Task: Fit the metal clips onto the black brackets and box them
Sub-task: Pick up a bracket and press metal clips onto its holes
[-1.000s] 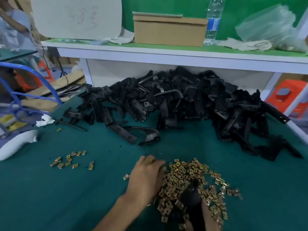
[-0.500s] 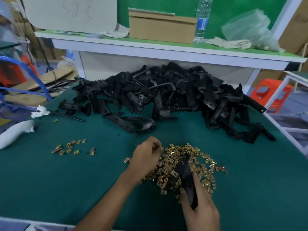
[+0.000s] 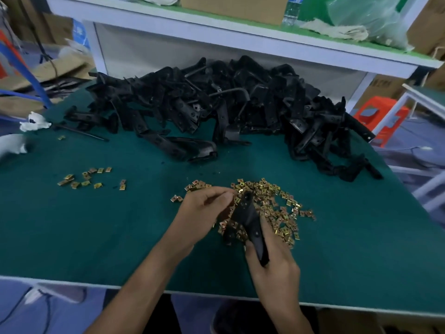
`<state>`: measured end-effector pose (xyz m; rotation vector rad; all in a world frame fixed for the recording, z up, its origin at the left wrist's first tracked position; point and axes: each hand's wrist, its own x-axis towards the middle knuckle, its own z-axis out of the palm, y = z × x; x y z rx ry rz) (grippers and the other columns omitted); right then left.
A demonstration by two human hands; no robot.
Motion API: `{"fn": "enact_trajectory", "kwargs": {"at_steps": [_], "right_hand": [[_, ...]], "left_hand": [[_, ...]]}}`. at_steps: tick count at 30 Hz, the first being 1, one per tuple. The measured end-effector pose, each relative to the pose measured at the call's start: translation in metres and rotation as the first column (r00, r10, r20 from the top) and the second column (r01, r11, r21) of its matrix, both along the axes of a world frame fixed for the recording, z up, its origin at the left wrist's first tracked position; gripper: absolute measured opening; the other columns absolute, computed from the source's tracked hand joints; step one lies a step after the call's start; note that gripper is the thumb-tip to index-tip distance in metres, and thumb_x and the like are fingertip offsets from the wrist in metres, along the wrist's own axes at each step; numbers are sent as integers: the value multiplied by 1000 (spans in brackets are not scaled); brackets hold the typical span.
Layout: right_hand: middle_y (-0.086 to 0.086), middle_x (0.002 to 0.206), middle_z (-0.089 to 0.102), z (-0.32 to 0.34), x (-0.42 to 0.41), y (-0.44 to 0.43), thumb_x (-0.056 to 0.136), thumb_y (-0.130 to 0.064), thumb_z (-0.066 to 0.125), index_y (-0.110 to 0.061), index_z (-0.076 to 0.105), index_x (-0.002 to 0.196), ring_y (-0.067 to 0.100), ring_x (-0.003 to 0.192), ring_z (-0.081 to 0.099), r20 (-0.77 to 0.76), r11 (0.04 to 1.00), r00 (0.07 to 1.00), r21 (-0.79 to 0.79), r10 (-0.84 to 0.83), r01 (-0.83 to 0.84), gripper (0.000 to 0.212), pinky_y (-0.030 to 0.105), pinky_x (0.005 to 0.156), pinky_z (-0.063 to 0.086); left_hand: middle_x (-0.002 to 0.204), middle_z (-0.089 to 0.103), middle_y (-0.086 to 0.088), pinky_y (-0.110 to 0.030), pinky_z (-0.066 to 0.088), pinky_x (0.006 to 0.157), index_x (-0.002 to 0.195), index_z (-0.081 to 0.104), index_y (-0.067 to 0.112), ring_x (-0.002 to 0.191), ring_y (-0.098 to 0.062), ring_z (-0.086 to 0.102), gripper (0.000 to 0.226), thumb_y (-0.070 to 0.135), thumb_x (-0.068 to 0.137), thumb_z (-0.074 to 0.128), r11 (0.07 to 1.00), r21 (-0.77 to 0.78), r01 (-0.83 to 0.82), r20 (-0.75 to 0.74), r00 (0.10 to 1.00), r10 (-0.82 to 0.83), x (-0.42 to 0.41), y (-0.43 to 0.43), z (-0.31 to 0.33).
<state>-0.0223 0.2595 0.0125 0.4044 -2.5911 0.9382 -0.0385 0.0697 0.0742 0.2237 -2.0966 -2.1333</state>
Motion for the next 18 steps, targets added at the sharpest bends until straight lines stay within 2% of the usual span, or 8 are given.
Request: {"fn": "enact_trajectory", "kwargs": {"at_steps": [3,6,10,14,18], "right_hand": [[-4,125,72,-1,1,1,80,-15,85,-17,60,141,19,110,69,-14,1000,1000,3,1,0,66,31,83,55],[-3,125,72,-4,-1,1,78,-12,87,-17,62,140,20,110,70,-21,1000,1000,-9,-2,2,67,29,85,51],[-6,126,71,-2,0,0,78,-13,86,-20,62,140,18,110,69,-30,1000,999,0,-11,11,66,25,83,51],[-8,125,71,-2,-1,-1,81,-18,84,-24,59,142,18,109,68,5,1000,1000,-7,-12,12,66,29,80,52],[-9,124,72,-4,-2,0,82,-20,85,-24,61,141,15,103,68,-27,999,1000,40,-6,8,64,22,75,47]], "left_hand": [[108,76,13,-16,52,91,110,78,27,106,-2,69,23,13,99,63,998,59,-11,2,1000,11,-2,4,-2],[99,78,5,-18,54,83,102,77,30,95,-7,71,20,14,96,68,994,100,-48,19,999,46,-1,5,-6],[97,78,1,-20,55,82,100,79,23,92,-10,71,15,13,95,68,995,94,-25,25,999,22,2,4,-8],[97,78,-1,-27,58,87,102,79,18,92,-12,71,16,10,94,69,996,91,-21,36,999,18,3,5,-8],[92,76,-10,-33,57,86,98,79,22,87,-18,71,16,10,92,71,999,29,-14,36,999,13,1,0,-3]]}}
